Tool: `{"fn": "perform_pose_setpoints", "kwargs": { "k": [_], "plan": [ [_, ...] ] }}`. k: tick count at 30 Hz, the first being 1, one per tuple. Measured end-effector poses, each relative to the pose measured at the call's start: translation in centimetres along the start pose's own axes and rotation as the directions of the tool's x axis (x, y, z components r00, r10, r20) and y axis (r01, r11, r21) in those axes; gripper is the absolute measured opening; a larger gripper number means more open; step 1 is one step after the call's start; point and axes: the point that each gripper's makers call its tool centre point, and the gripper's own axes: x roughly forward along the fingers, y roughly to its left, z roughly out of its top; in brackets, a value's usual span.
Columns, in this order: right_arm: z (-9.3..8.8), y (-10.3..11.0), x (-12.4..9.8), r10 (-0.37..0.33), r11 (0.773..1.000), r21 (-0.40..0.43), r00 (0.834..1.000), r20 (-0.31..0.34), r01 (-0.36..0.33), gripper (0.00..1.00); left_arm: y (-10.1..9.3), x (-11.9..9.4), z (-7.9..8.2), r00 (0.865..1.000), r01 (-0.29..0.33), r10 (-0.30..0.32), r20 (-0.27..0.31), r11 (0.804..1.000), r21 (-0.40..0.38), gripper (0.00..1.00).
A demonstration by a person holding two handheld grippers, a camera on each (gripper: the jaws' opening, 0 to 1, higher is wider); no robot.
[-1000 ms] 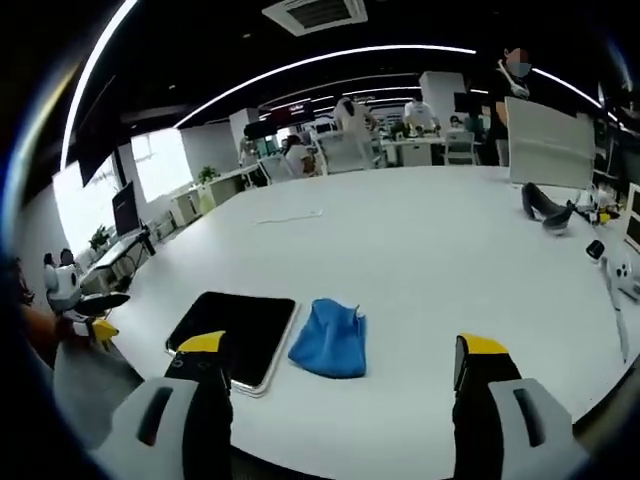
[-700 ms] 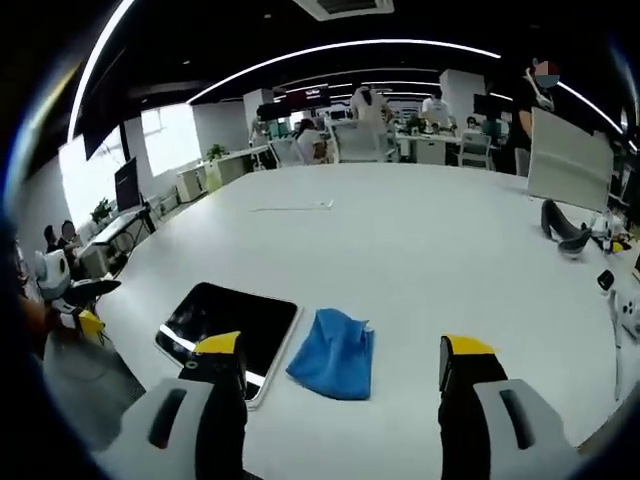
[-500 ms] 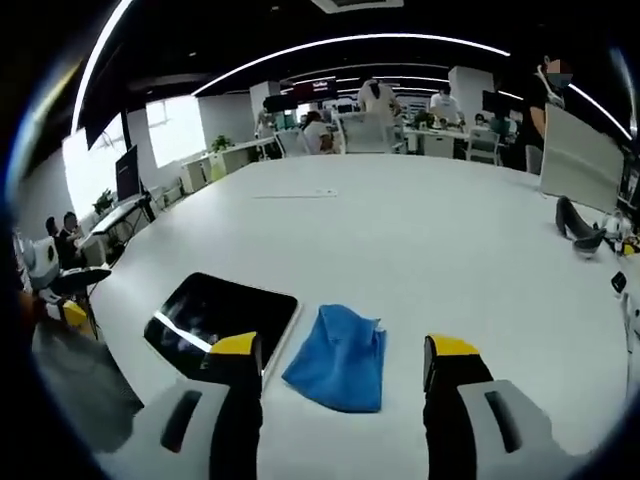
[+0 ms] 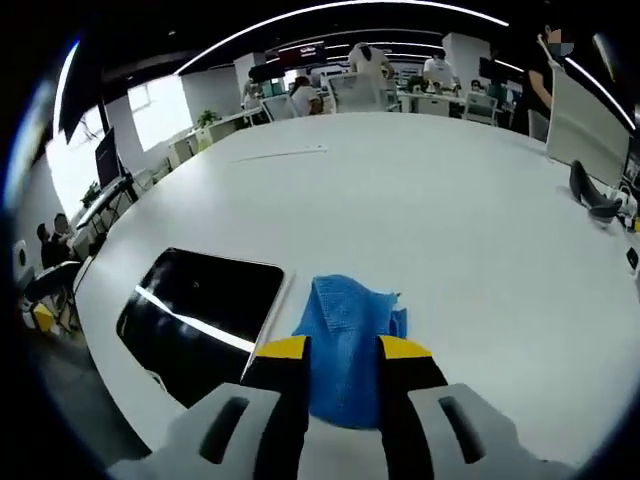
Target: Wipe the mirror surface with the cleaning cloth until all visible marks leave the cleaned area.
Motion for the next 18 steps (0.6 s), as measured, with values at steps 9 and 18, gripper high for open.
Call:
{"fn": "perform_pose_setpoints", "kwargs": {
  "k": [9, 18],
  "plan": [
    [-0.9, -0.4, 1.0, -0.088, 0.996, -0.04, 0.994, -0.058, 0.085, 0.14, 0.1, -0.2, 0.1, 1.0, -0.015, 0.015, 0.013, 1.0, -0.002, 0.99],
    [-0.6, -0.8, 1.1, -0.123, 0.992, 0.008, 0.989, -0.083, 0.124, 0.0, 0.2, -0.1, 0.4, 1.0, -0.013, 0.014, 0.022, 1.0, -0.004, 0.99]
  ]
}}
